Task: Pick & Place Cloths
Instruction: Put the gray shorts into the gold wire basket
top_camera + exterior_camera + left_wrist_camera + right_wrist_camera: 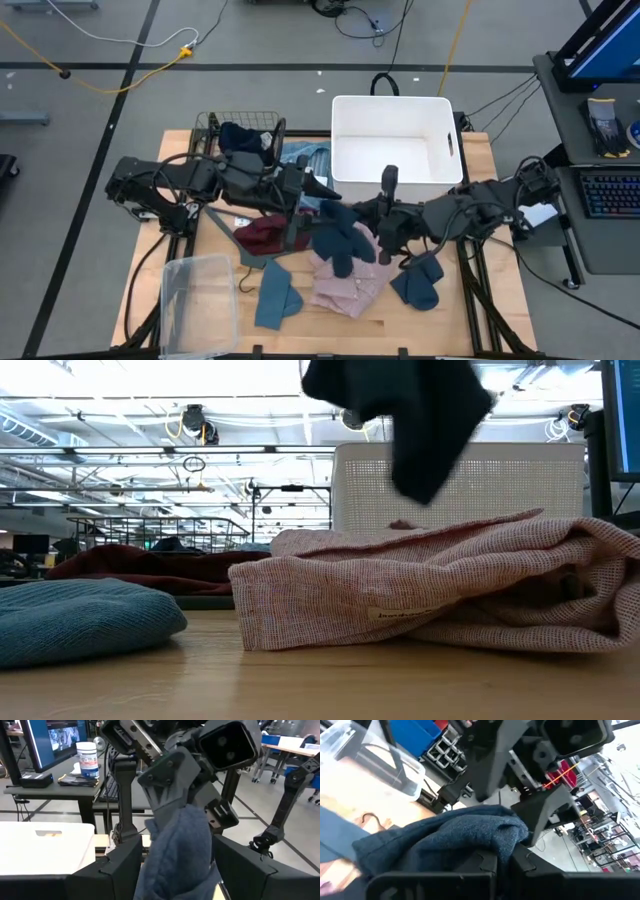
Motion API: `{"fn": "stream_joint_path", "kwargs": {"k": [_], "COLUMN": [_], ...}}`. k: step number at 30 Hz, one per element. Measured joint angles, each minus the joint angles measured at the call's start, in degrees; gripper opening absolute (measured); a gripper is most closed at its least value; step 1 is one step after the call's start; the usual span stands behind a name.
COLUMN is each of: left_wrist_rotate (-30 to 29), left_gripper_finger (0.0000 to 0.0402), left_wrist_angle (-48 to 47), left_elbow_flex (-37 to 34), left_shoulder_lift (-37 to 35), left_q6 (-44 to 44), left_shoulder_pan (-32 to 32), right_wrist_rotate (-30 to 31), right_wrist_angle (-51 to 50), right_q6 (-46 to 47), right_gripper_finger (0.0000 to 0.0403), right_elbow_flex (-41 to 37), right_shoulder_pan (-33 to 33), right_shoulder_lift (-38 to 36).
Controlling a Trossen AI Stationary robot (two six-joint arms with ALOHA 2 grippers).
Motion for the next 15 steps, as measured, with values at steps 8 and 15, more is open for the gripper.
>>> {"fn": "stream_joint_path", "kwargs": {"k": [8, 15], "left_wrist_rotate": [0.22, 0.37], "left_gripper_finger": [0.0244, 0.0243], "left_wrist_angle": [0.00, -2.14], "left_elbow_flex": [0.00, 0.04], "left_shoulder_lift": [0.00, 0.44], "left_q6": [-0.24, -1.79], "left_shoulder_pan": [0.00, 0.00], "right_wrist_rotate": [-0.04, 0.05], "right_wrist_angle": [4.87, 6.92], "right_q6": [-0.43, -0.68], "right_gripper_finger": [0.0000, 0.0000], "right_elbow_flex": [0.00, -0.05], "right_shoulder_pan": [-1.48, -3.09], "right_shoulder_lift": [1.55, 4.50]}}
